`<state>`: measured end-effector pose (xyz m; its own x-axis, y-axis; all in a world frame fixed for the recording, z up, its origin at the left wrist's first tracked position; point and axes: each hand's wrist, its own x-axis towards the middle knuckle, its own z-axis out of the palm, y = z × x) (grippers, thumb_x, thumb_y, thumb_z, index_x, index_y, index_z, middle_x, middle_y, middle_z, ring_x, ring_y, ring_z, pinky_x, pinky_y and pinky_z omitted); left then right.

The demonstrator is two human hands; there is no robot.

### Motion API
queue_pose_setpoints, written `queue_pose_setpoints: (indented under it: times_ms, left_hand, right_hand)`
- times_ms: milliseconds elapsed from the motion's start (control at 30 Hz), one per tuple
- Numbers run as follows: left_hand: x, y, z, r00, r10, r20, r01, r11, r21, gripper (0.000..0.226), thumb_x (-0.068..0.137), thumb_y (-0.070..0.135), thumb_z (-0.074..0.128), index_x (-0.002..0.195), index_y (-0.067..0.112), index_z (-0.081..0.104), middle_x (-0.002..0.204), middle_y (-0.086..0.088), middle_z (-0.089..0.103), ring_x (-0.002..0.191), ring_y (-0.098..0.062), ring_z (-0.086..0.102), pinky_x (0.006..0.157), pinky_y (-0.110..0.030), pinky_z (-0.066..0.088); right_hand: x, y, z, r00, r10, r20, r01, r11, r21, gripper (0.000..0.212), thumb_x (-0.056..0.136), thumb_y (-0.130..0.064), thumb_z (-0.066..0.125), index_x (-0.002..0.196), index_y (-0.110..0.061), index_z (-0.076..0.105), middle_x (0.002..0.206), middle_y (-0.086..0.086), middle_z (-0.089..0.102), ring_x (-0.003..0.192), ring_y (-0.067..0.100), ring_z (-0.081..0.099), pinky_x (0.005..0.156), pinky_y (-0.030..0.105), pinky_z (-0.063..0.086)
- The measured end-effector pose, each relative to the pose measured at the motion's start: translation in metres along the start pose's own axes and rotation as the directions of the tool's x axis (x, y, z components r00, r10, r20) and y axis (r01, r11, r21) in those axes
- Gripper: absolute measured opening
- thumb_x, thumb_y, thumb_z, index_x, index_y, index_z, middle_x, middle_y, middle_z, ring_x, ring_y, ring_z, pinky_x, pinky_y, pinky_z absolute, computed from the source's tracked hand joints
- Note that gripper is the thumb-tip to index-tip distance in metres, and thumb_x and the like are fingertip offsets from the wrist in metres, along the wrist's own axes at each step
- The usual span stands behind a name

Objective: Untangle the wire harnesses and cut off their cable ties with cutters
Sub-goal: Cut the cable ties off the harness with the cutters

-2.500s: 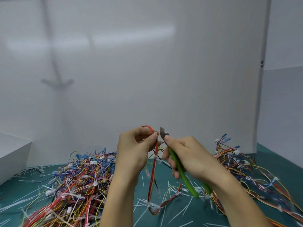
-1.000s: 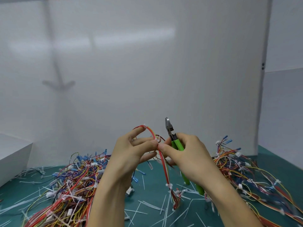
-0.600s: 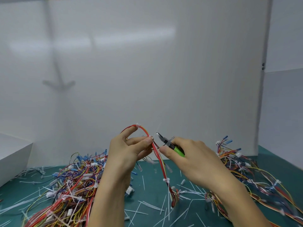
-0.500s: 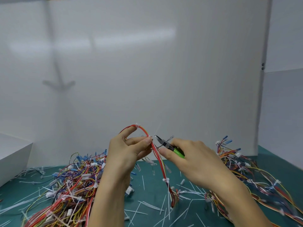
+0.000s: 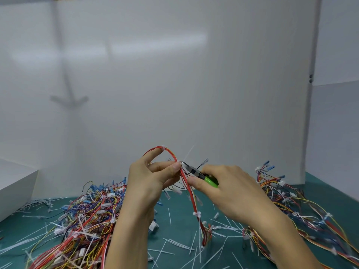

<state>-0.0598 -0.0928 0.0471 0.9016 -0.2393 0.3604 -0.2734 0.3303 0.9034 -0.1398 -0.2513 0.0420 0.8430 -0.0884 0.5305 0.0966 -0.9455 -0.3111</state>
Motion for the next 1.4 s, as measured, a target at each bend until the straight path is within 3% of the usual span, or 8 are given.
queue_pose_setpoints:
  times_ms: [267,567,900,967,1033,1133,1233,1400]
  left_hand:
    - [0.0003,-0.0006,-0.0016,1.000,0.018,0.015,-0.018,1.000,0.009,0.064,0.077,0.001,0.077,0.133,0.014,0.051,0.082,-0.013,0.077,0.080,-0.026,0.075,0.071,-0.030,0.062]
    - [-0.0007,-0.0003,-0.0013,0.999,0.024,0.026,-0.025,0.999,0.032,0.065,0.078,0.000,0.076,0.137,0.011,0.050,0.080,-0.011,0.077,0.092,-0.030,0.073,0.072,-0.030,0.062]
    - [-0.0009,0.0008,-0.0011,0.999,0.013,0.036,-0.015,0.998,0.061,0.066,0.077,0.001,0.076,0.137,0.010,0.051,0.080,-0.009,0.077,0.083,-0.022,0.075,0.067,-0.026,0.061]
    - [-0.0015,0.0013,-0.0012,0.999,0.011,0.041,-0.014,0.998,0.060,0.066,0.077,0.001,0.075,0.138,0.009,0.050,0.080,-0.009,0.077,0.082,-0.021,0.076,0.066,-0.024,0.060]
    - [-0.0021,0.0015,-0.0006,0.999,0.011,0.049,-0.013,0.999,0.052,0.066,0.078,0.000,0.075,0.138,0.008,0.049,0.081,-0.009,0.077,0.080,-0.020,0.076,0.066,-0.024,0.060]
    - [-0.0012,0.0005,-0.0002,0.999,0.001,0.040,-0.002,0.999,0.042,0.063,0.079,-0.003,0.074,0.137,0.004,0.050,0.083,-0.009,0.077,0.078,-0.021,0.075,0.068,-0.026,0.061]
    - [0.0000,0.0002,-0.0021,0.999,-0.020,0.032,0.018,0.998,0.055,0.061,0.080,-0.002,0.074,0.136,0.003,0.053,0.087,-0.008,0.078,0.082,-0.022,0.075,0.071,-0.027,0.062]
    - [-0.0006,0.0009,-0.0008,0.997,-0.031,0.068,0.024,0.993,0.112,0.054,0.079,0.004,0.077,0.129,0.010,0.059,0.088,-0.003,0.078,0.082,-0.012,0.075,0.063,-0.019,0.058]
  right_hand:
    - [-0.0008,-0.0023,-0.0018,1.000,0.010,-0.001,-0.010,1.000,0.003,0.063,0.081,-0.082,0.031,0.072,-0.023,0.052,0.061,0.000,0.050,0.059,0.013,0.048,0.049,0.028,0.028]
    - [-0.0007,-0.0023,-0.0030,0.999,0.029,0.036,-0.029,1.000,0.010,0.067,0.080,-0.082,0.030,0.070,-0.019,0.053,0.058,0.001,0.046,0.055,0.014,0.042,0.049,0.029,0.025]
    - [-0.0001,-0.0010,-0.0034,0.997,0.052,0.058,-0.055,0.998,0.045,0.066,0.083,-0.079,0.038,0.071,-0.017,0.057,0.057,0.002,0.048,0.053,0.015,0.041,0.049,0.029,0.028]
    - [-0.0004,-0.0012,-0.0041,0.993,0.071,0.097,-0.081,0.992,0.097,0.066,0.083,-0.078,0.039,0.074,-0.018,0.063,0.061,0.003,0.059,0.054,0.015,0.049,0.053,0.032,0.039]
    - [-0.0011,-0.0019,-0.0048,0.975,0.105,0.198,-0.155,0.954,0.258,0.064,0.084,-0.076,0.041,0.073,-0.019,0.067,0.060,0.003,0.064,0.046,0.010,0.054,0.054,0.032,0.048]
    - [-0.0001,-0.0046,-0.0024,0.937,0.130,0.323,-0.289,0.808,0.513,0.058,0.093,-0.064,0.043,0.075,-0.014,0.066,0.056,0.004,0.064,0.046,0.016,0.061,0.050,0.029,0.051]
    - [0.0031,-0.0056,-0.0032,0.954,0.174,0.244,-0.293,0.716,0.634,0.052,0.091,-0.059,0.053,0.079,-0.010,0.066,0.058,0.002,0.064,0.049,0.018,0.061,0.052,0.029,0.053]
    - [0.0015,-0.0073,-0.0055,0.976,0.110,0.188,-0.210,0.711,0.672,0.031,0.083,-0.042,0.075,0.081,-0.012,0.069,0.057,0.000,0.062,0.050,0.016,0.059,0.055,0.030,0.056]
